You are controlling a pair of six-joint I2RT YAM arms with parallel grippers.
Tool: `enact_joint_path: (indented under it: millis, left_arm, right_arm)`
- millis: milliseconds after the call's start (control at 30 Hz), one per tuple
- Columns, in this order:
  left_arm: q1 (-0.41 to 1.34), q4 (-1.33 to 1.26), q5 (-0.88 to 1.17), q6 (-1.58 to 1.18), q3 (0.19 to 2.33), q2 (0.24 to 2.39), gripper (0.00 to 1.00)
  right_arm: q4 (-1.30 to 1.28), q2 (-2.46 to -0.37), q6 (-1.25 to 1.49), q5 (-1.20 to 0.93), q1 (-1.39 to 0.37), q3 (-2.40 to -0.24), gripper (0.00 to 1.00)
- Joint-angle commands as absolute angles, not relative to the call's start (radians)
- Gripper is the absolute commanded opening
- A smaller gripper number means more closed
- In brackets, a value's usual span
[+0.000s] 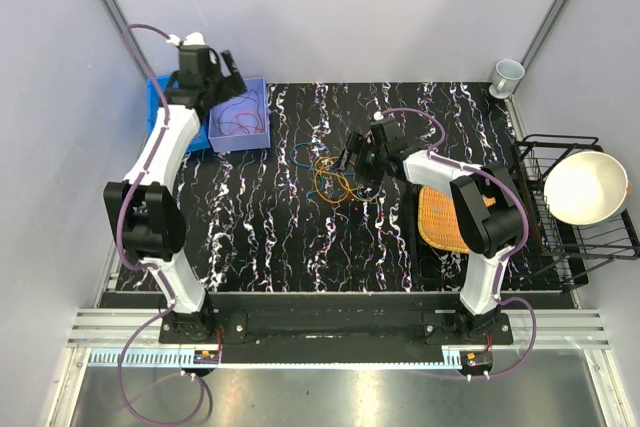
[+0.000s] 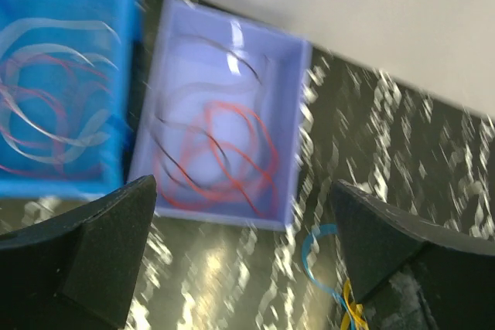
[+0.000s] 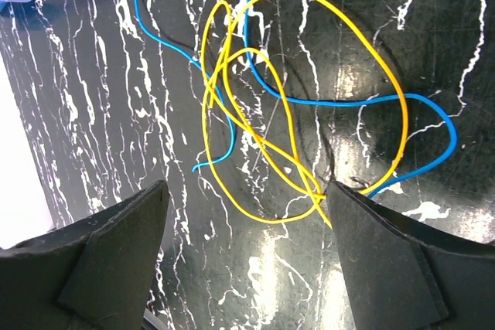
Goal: Untangle the cables
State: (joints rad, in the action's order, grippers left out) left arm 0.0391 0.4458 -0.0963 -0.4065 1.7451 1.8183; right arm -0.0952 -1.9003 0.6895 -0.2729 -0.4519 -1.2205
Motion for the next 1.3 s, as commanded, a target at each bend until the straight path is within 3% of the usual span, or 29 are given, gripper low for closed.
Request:
enact_joint_path:
  millis: [0,267,533,1267]
  left_arm:
    - [0.132,0.373,-0.132,-0.436,1.622,1.737,0.95]
    - [0.314,0.394,-0.123,-0.422,1.491,1.721,0.92]
    - [0.365,0.354,-0.064,-0.474,1.31,1.747,0.85]
    - [0.419,0.399,-0.144,-0.653,1.552,2.072,0.69]
  right_arm:
    - [-0.041,-1.852,0.68,-0.247,-0.445,-1.193,0.89]
    - [-0.009,-1.816,0.686,-0.222,-0.428,-1.152,0.89]
    - [-0.009,-1.821,0.696,-0.232,-0.425,-1.144,0.89]
    - [0.023,-1.842,0.696,-0.244,-0.422,-1.146,0.89]
